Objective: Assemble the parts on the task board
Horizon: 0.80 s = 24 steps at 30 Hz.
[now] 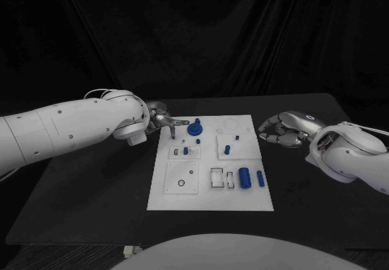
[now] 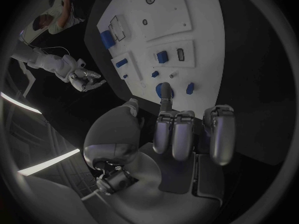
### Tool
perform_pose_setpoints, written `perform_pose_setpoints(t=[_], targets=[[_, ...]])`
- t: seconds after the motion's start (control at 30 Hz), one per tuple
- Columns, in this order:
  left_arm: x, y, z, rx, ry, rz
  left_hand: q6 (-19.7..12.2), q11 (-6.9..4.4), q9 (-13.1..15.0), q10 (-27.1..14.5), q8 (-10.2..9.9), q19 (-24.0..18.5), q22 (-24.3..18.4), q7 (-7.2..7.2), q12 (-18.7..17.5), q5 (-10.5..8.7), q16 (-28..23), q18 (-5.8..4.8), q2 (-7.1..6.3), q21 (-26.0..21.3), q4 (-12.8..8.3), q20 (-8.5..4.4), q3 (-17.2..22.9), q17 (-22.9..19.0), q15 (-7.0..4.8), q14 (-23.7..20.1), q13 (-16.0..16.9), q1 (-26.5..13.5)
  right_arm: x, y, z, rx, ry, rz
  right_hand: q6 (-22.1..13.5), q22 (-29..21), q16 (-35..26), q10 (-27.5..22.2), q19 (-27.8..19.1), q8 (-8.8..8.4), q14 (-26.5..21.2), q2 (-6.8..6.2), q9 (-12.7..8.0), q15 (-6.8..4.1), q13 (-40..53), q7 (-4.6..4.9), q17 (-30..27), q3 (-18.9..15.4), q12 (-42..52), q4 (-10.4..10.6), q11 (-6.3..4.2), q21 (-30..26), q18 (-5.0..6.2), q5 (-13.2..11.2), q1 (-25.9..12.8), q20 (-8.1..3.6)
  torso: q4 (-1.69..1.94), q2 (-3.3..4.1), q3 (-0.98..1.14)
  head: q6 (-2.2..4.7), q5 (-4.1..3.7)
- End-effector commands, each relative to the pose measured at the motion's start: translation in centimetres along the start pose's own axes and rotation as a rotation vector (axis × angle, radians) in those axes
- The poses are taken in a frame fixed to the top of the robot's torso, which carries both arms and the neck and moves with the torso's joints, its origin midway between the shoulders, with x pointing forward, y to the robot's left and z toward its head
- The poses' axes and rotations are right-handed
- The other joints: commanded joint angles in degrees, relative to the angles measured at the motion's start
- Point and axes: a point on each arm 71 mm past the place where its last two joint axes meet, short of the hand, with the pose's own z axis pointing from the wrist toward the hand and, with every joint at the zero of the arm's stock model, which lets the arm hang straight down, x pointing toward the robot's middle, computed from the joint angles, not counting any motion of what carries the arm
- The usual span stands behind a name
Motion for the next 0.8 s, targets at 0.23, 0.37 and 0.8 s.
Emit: perform_pose_setpoints(t=[0.23,0.37,0.8], targets=[[-0.8,-0.1,0.7,0.002,0.024,0.015,0.3,-0.28,1.0,6.0,0.8,0.7,12.1,-0.24,0.2,4.93,0.1,0.78,2.28,0.0,-1.2,-0.17,-0.2,15.1,-0.4,5.8,15.1,7.3,0.0,0.1,0.0,0.001,-0.017,0.002,-0.2,14.1,0.0,6.0,4.5,-0.31,5.2,-0.2,-0.1,0.4,15.1,0.12,12.2,0.1,0.1,0.3,0.18,0.1,-0.14,0.1,0.0,0.53,-0.03,0.05,0.0,0.01,0.06],[-1.2,0.1,1.4,-0.016,0.04,0.025,0.3,-0.4,1.6,6.0,1.4,0.7,12.1,-0.39,0.2,5.99,0.1,0.78,2.38,0.0,-1.5,-0.25,-0.2,15.1,-0.49,5.8,15.1,9.2,0.0,0.1,-0.1,-0.001,-0.017,0.002,-0.2,14.1,-0.1,6.0,4.5,-0.3,5.2,-0.2,-0.1,0.4,15.1,0.11,12.1,0.2,0.1,0.3,0.17,0.1,-0.14,0.1,0.0,0.53,-0.04,0.05,0.04,0.01,-0.01],[-2.2,0.5,3.4,-0.046,0.043,0.028,-1.3,-0.75,6.8,6.0,5.4,0.7,12.3,-0.8,0.2,6.24,0.1,0.8,2.78,-0.3,-1.6,-0.57,-1.2,15.1,-0.8,5.8,15.1,12.2,0.0,0.3,0.0,-0.006,-0.013,0.003,-0.1,14.1,-0.1,6.0,4.5,-0.28,5.2,-0.2,-0.1,0.39,15.1,0.1,12.1,0.2,0.1,0.3,0.17,0.1,-0.14,0.1,0.0,0.53,-0.01,0.33,-0.27,0.01,0.19]])
